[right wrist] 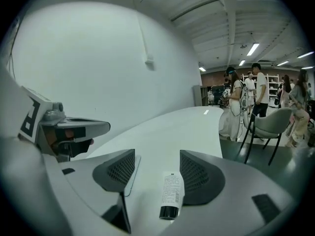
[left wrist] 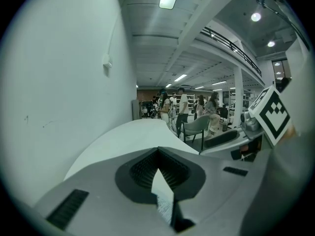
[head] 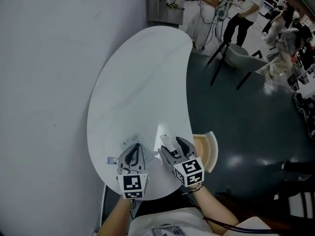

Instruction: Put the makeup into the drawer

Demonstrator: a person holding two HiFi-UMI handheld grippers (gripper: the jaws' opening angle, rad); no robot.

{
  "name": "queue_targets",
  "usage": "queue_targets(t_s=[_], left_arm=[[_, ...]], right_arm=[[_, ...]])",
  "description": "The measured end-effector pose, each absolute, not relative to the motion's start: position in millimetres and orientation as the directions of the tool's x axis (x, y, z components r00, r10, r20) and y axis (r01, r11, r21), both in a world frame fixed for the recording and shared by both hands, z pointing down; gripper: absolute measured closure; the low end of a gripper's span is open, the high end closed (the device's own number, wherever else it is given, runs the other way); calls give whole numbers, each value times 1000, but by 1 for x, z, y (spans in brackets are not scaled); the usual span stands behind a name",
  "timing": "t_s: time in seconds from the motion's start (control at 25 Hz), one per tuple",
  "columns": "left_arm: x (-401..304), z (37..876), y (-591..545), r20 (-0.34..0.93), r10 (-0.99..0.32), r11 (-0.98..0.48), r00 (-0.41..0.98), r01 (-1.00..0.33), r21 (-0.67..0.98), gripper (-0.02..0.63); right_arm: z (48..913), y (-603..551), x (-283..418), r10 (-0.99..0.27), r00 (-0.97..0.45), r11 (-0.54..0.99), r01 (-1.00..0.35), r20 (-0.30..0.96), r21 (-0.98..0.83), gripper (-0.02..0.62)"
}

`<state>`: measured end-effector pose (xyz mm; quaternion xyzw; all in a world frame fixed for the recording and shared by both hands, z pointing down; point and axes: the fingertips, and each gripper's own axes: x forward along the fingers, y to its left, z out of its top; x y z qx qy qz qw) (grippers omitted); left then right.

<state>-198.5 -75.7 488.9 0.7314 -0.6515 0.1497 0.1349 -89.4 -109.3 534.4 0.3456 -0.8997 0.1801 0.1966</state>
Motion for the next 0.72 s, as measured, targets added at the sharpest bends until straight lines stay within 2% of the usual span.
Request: queue_targets(t_s=[0.72], left_arm=[[-196, 529, -88, 455, -884, -120, 108, -993, 1, 589]], right_arm=[[622, -115, -87, -494, -584, 672, -726, 644, -143, 322]])
